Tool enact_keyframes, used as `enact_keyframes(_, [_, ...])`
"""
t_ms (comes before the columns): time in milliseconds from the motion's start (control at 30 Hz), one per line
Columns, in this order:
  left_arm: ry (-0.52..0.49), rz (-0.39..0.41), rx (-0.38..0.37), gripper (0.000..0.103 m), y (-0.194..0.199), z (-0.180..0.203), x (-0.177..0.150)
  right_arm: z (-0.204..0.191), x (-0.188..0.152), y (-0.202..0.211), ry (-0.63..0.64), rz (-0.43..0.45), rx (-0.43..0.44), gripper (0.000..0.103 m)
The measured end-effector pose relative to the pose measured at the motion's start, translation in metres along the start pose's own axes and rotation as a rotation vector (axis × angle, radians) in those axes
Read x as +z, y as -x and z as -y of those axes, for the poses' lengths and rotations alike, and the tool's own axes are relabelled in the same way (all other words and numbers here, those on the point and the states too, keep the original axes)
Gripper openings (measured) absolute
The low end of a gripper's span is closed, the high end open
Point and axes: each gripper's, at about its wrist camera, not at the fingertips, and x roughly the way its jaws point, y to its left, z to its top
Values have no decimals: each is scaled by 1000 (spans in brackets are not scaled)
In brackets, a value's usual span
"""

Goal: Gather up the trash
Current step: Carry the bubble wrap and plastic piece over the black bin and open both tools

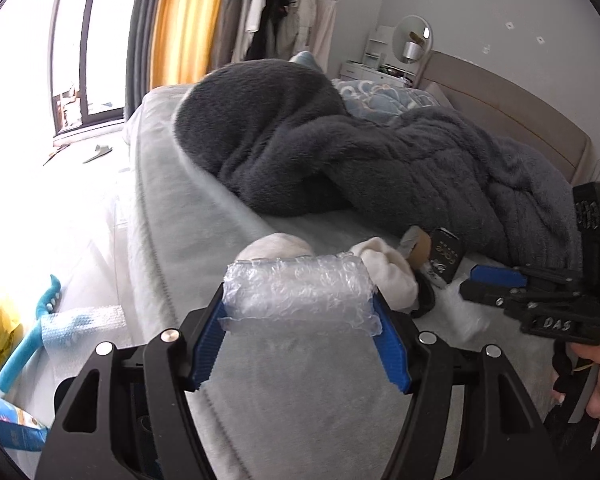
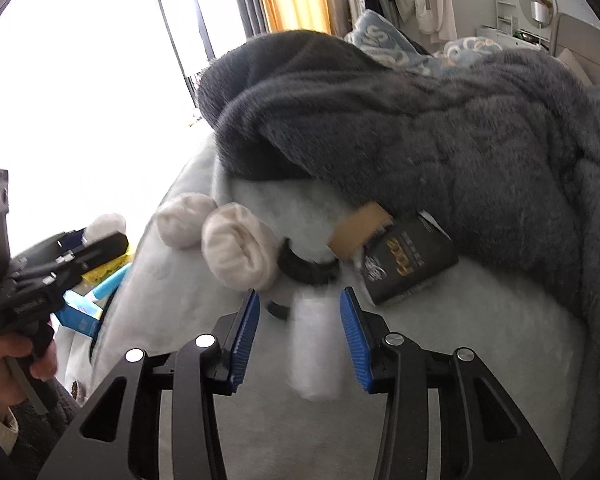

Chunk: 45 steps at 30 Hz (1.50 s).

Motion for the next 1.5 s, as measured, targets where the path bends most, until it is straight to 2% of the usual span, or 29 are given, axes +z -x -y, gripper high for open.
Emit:
enact_keyframes(200, [32,-6,46,69,7,-23,-5,-31,18,3,53,39,39,43])
enact_keyframes(500, [87,-58,120,69,12,-68,-19,-79,33,3,131,46,119,43])
enact_keyframes(1033, [193,-235,249,69,5,-153,-62,-155,53,-46,210,-34,281,43])
enact_keyframes(1233, [243,-313,256,69,2,-179,-81,-176,56,-65,228,-67,311,43])
enact_keyframes(1500, [366,-391,215,69,0,-214,-106,-216,47,-85,274,-121,342,43])
